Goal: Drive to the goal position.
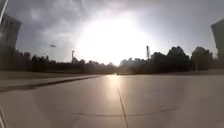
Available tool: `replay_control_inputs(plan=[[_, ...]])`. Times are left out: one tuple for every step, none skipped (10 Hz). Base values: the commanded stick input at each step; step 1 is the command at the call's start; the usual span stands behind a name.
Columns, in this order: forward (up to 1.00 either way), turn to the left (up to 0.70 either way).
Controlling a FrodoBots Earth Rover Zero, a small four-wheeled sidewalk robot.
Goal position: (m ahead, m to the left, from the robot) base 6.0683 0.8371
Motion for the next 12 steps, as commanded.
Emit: replay_control_inputs(plan=[[0.46,0.0],[0.46,0.0],[0.47,0.0],[0.47,0.0],[0.48,0.0],[0.48,0.0],[0.48,0.0],[0.48,0.0],[0.48,0.0],[0.47,0.0],[0.47,0.0],[0.46,0.0]])
